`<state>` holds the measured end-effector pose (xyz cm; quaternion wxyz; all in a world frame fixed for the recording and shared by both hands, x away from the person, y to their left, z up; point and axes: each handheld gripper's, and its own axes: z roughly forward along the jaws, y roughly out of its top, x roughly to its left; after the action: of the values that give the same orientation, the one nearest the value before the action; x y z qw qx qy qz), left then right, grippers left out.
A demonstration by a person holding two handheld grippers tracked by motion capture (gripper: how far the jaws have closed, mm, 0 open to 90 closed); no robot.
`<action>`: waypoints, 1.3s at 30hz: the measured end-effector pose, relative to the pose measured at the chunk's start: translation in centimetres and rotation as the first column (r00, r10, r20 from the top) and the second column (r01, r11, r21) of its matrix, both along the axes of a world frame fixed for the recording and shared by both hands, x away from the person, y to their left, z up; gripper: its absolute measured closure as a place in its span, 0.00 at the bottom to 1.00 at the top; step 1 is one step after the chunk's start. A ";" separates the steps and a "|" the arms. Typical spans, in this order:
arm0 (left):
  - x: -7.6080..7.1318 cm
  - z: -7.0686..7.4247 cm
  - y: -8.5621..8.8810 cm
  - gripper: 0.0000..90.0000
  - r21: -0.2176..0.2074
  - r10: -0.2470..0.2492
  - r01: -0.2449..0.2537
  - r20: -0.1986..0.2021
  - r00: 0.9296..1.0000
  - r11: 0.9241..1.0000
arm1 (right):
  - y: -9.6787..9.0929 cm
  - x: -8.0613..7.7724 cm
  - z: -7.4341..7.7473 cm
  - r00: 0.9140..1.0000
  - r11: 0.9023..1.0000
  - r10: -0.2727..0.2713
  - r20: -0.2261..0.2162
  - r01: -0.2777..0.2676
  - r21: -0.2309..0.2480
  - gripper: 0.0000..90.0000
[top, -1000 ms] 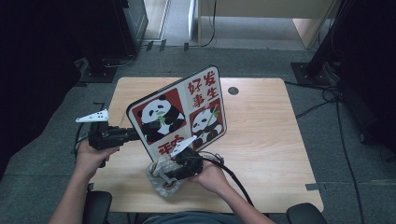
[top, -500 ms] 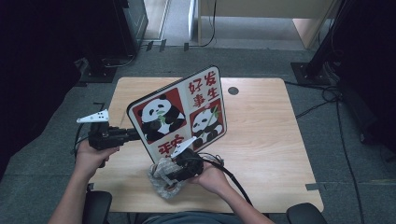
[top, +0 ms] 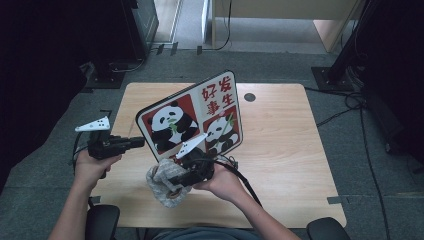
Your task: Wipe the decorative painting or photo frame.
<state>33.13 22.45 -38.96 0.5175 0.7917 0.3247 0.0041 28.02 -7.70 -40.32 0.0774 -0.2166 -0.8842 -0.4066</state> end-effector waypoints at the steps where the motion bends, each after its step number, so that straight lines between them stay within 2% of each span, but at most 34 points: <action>1: 0.1 0.0 0.1 0.93 0.002 -0.002 0.002 0.001 1.000 1.000 | 0.2 0.1 0.5 1.000 1.000 0.005 0.008 -0.005 0.004 0.70; 2: 0.1 -0.1 0.1 0.92 0.003 0.000 0.000 0.005 1.000 1.000 | 0.3 0.2 1.0 1.000 1.000 0.010 0.015 -0.010 0.007 0.70; 7: 0.4 -0.2 0.5 0.92 0.011 0.016 -0.016 -0.031 0.999 1.000 | 1.2 0.8 3.3 0.999 0.999 0.022 0.041 -0.023 0.026 0.70; 11: 0.2 0.1 0.9 0.92 -0.006 0.017 -0.017 -0.004 1.000 1.000 | 1.9 1.3 5.2 0.998 0.999 0.028 0.055 -0.030 0.038 0.70; 15: 0.1 0.1 1.2 0.92 0.000 0.021 -0.021 0.000 1.000 1.000 | 2.6 1.6 6.7 0.998 0.999 0.026 0.064 -0.029 0.044 0.70; 19: 0.1 0.0 1.9 0.89 -0.017 0.038 -0.038 -0.001 0.999 0.999 | 3.5 1.7 8.4 0.997 0.998 0.026 0.076 -0.030 0.059 0.70; 24: -0.2 0.1 2.4 0.91 -0.026 0.048 -0.048 0.007 0.999 0.999 | 4.3 2.2 9.9 0.995 0.997 0.028 0.099 -0.035 0.065 0.70; 31: -0.7 0.1 3.0 0.91 -0.034 0.072 -0.072 0.008 0.997 0.997 | 5.3 3.1 11.7 0.995 0.998 0.023 0.100 -0.029 0.058 0.70; 39: -1.2 0.0 3.4 0.90 -0.040 0.090 -0.090 0.010 0.996 0.995 | 7.0 3.8 13.9 0.993 0.996 0.024 0.117 -0.034 0.081 0.70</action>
<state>31.90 25.88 -38.93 0.5344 0.7657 0.3571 0.0257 31.80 -0.66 -26.46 0.0409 -0.1765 -0.8727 -0.4535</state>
